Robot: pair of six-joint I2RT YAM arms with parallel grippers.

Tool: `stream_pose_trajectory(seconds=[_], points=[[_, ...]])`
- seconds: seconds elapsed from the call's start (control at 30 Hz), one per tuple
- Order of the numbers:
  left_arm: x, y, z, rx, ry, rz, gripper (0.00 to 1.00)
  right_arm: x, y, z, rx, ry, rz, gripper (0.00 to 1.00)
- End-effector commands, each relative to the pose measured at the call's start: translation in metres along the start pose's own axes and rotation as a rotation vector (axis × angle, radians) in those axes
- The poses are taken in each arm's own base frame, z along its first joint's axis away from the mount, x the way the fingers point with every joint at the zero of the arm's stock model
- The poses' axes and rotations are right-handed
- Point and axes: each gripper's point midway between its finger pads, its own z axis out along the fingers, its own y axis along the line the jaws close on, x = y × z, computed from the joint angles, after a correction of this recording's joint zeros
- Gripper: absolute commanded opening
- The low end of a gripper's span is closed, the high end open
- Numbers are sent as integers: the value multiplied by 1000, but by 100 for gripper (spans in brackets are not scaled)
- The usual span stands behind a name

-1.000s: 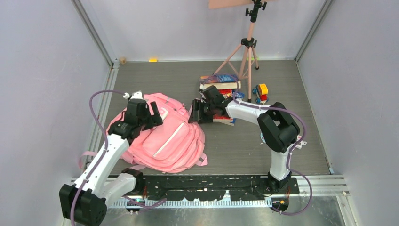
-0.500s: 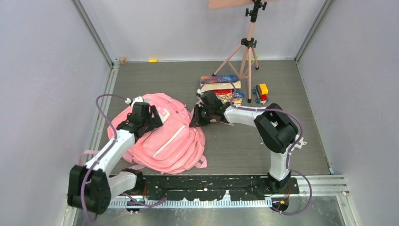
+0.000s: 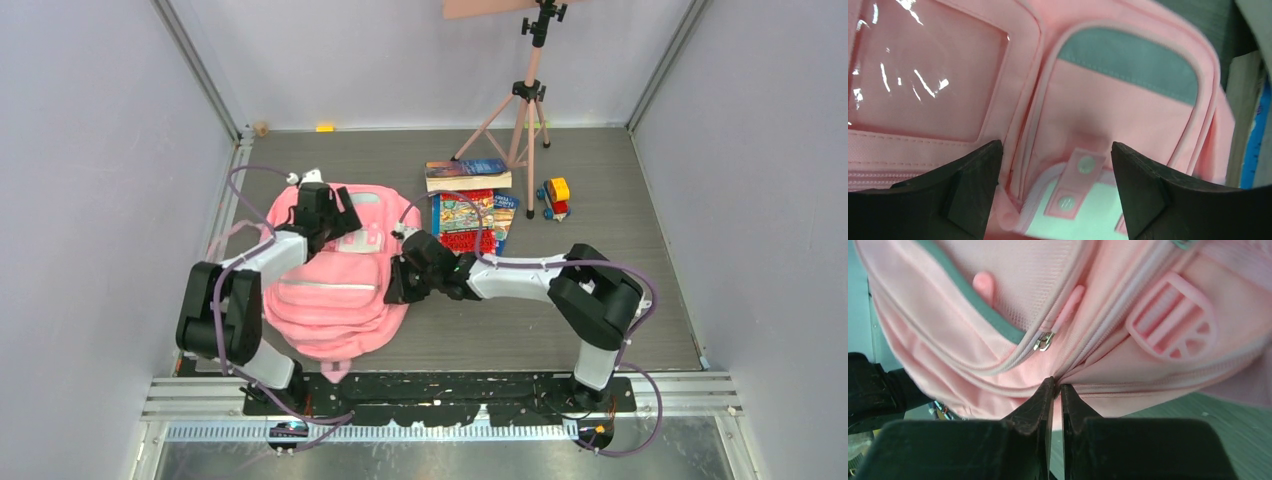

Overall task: Pack the student bag
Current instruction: Adjust the student bag at the center of the board.

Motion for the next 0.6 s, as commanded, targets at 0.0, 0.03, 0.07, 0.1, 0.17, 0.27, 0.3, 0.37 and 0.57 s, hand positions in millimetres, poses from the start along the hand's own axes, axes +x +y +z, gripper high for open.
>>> stream_pose_trajectory(seconds=[0.0,0.03,0.07,0.1,0.17,0.27,0.3,0.37,0.57], points=[[-48,-53,22,193,-121,23,82,-15,55,2,-125,-54,-45,1],[-56,-59,24,208,-135,26,81,-18,57,2,-128,-62,-49,1],[-59,-63,26,224,-135,32,81,-24,63,1,-137,-77,-54,1],[-63,-69,26,246,-136,38,81,-28,65,0,-134,-91,-60,1],[-72,-75,20,268,-157,48,81,-38,67,-7,-119,-121,-84,8],[-84,-80,6,282,-179,68,81,-45,62,-24,-65,-150,-116,21],[-86,-80,0,280,-177,75,82,-49,58,-32,-34,-171,-132,27],[-85,-77,-12,265,-159,87,82,-54,48,-46,22,-205,-151,37],[-71,-67,-60,260,-101,114,87,-60,17,-84,122,-264,-167,67]])
